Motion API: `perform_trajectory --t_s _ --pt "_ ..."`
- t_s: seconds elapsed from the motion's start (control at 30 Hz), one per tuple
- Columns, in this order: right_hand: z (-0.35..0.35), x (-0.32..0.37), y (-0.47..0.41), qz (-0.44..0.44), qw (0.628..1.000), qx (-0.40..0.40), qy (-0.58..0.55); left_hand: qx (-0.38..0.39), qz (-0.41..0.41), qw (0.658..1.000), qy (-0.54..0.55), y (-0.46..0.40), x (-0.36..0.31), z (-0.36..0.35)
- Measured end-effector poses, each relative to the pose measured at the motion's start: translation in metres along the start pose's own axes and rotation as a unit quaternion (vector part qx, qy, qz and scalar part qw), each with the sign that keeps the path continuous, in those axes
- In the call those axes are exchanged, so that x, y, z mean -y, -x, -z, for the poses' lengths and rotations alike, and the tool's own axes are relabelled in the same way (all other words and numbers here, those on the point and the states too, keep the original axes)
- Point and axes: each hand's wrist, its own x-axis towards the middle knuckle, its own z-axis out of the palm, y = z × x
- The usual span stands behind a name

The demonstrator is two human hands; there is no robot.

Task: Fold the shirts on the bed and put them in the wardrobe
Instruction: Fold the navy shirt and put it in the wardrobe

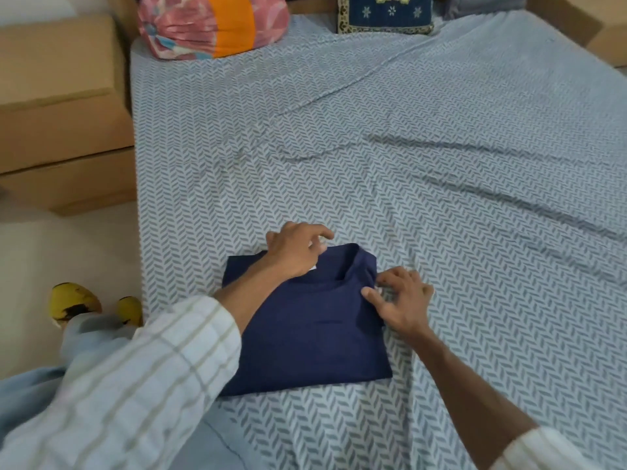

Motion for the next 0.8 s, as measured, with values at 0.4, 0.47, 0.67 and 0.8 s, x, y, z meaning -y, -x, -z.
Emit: perform_trajectory --t_s 0.4,0.47,0.67,0.8 --pt "-0.012 -0.013 -0.005 0.019 0.999 -0.046 -0.016 0.202 0.032 0.977 0.059 -0.07 -0.042 -0.048" --pt "-0.013 -0.012 -0.005 0.016 0.999 -0.046 -0.002 0.201 0.053 0.973 0.103 -0.074 -0.041 -0.048" --pt "-0.015 -0.012 -0.003 0.024 0.998 -0.061 0.015 0.207 0.036 0.976 -0.059 -0.08 -0.059 -0.05" --pt "-0.013 -0.01 -0.002 0.033 0.998 -0.047 0.019 0.128 0.078 0.988 -0.017 -0.081 -0.061 -0.055"
